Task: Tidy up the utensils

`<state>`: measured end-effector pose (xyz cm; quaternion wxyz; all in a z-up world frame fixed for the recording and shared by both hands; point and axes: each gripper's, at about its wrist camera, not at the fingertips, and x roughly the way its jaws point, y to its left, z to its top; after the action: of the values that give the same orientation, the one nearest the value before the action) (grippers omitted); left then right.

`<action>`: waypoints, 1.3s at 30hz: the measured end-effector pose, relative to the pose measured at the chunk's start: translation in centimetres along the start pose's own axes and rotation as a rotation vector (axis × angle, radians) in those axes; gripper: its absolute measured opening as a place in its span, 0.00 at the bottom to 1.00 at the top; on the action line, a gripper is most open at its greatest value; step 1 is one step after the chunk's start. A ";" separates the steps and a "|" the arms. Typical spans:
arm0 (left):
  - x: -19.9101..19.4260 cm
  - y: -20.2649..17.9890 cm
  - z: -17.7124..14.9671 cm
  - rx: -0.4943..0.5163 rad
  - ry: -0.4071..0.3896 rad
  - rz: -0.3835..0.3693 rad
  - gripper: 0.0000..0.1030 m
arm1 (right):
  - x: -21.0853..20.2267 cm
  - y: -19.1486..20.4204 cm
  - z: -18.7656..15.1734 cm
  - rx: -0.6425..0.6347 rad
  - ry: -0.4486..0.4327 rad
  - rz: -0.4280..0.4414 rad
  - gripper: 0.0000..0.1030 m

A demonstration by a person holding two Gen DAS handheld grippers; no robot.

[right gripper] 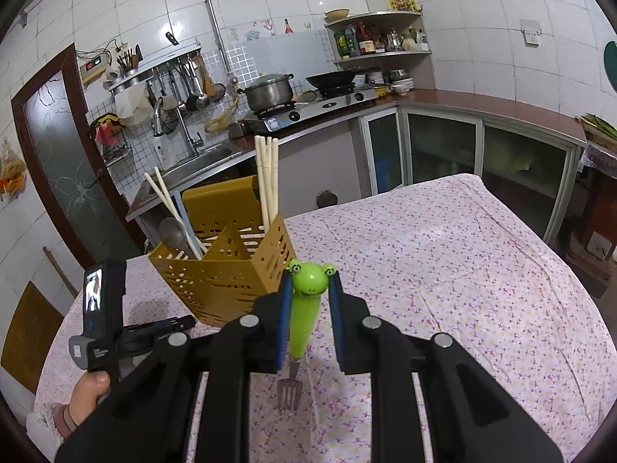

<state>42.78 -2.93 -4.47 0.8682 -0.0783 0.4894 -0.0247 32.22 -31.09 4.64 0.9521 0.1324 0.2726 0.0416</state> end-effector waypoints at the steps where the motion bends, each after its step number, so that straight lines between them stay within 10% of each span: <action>1: 0.0 -0.2 0.0 -0.007 0.002 -0.005 0.26 | -0.1 -0.1 0.0 0.005 0.001 0.003 0.19; 20: -0.1 1.2 -0.1 0.016 0.032 -0.081 0.04 | -0.1 1.8 -0.1 -0.026 0.000 0.007 0.19; 39: -11.0 0.9 0.4 0.102 -0.229 -0.243 0.04 | -0.8 3.6 0.6 -0.068 -0.016 0.021 0.18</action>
<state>37.40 -0.70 4.95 0.9117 -0.0951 0.3723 -0.1453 31.89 -27.91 6.53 0.9577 0.1033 0.2619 0.0600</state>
